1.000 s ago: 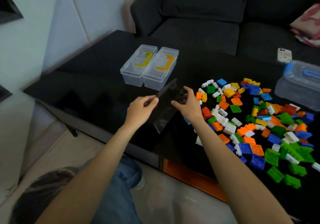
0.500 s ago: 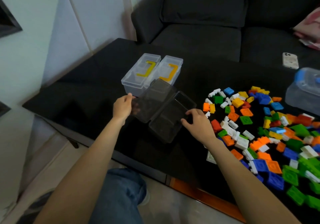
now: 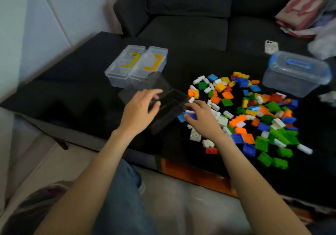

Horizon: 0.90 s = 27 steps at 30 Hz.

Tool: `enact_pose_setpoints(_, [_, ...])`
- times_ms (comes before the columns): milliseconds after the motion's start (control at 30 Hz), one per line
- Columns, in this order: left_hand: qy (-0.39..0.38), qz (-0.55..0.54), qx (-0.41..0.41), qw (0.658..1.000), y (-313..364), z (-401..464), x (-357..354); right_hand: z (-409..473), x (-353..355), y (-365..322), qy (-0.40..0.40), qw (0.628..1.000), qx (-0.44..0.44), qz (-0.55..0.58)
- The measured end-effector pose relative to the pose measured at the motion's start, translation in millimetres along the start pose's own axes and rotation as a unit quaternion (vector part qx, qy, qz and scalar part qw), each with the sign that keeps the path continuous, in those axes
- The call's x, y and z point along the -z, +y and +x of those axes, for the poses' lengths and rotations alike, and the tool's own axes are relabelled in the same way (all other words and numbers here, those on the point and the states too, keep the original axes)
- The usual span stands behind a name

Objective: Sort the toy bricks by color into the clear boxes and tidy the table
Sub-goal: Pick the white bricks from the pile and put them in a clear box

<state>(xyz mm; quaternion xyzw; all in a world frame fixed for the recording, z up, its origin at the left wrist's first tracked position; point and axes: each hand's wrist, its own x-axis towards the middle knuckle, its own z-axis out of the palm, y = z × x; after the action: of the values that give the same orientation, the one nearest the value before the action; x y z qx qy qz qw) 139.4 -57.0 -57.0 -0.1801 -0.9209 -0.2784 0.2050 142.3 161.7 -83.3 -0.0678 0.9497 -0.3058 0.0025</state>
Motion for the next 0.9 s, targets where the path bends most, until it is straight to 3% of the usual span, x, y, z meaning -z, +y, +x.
enact_pose_setpoints(100, [-0.118,-0.023,-0.048,0.992,45.0,-13.6,-37.1,-50.5,25.7,26.7,0.046,0.999,-0.003,-0.008])
enact_pose_setpoints(233, [-0.223,0.061,-0.085,0.969,77.7,-29.5,-93.0,-110.9,42.7,64.4,0.086,0.994,-0.034,-0.058])
enact_pose_setpoints(433, [-0.241,0.135,-0.101,0.956,92.5,-51.9,-137.3,-130.3,13.1,71.5,0.023,0.981,-0.082,-0.173])
enact_pose_setpoints(700, [-0.195,0.109,-0.153,0.963,70.5,-58.9,-139.6,-115.5,5.7,77.5,0.055,0.969,-0.077,-0.229])
enact_pose_setpoints(900, [-0.194,0.095,-0.108,0.970,74.3,-55.9,-141.0,-112.8,17.3,91.1,0.079,0.970,-0.057,-0.222])
